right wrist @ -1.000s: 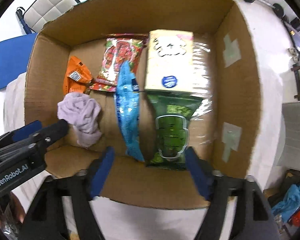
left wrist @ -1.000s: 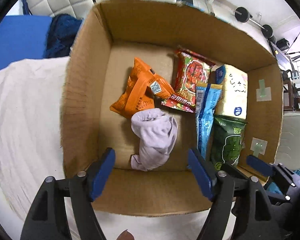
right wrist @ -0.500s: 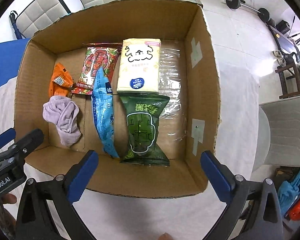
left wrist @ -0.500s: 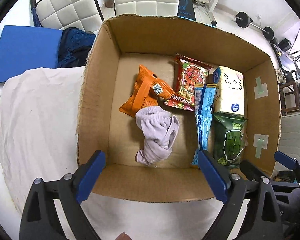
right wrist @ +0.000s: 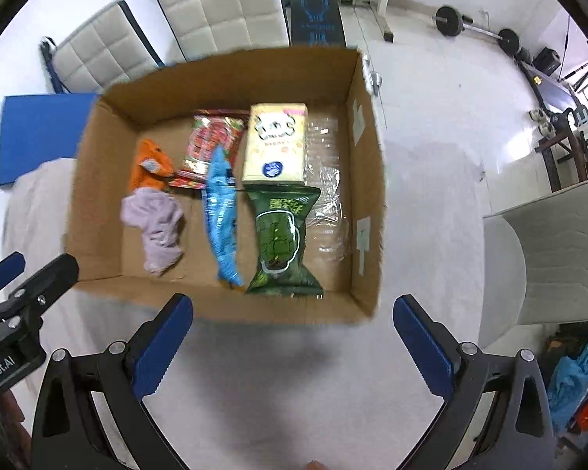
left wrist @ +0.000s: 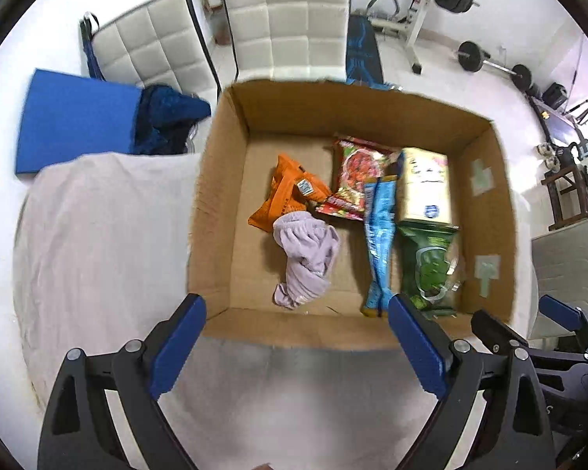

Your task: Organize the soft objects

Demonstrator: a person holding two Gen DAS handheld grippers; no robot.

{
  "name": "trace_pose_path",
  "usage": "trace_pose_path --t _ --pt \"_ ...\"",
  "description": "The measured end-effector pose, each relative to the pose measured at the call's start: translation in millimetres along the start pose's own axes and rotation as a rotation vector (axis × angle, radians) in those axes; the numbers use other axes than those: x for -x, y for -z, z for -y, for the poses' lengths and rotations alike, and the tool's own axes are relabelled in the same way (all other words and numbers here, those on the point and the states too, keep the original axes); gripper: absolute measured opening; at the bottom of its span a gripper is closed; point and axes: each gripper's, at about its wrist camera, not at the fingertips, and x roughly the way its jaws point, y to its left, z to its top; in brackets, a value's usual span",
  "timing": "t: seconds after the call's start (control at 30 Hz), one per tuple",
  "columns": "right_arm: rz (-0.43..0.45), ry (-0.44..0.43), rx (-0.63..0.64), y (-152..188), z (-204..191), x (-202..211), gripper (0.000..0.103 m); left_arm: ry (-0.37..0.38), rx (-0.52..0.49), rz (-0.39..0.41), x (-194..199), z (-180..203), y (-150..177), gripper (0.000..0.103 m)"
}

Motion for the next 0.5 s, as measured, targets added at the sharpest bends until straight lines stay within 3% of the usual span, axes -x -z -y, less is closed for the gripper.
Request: trace_pose_path --t 0.5 --pt "0.226 -0.069 0.007 113.9 19.1 195.4 0.103 0.025 0.031 0.208 182.8 -11.7 95.3 0.095"
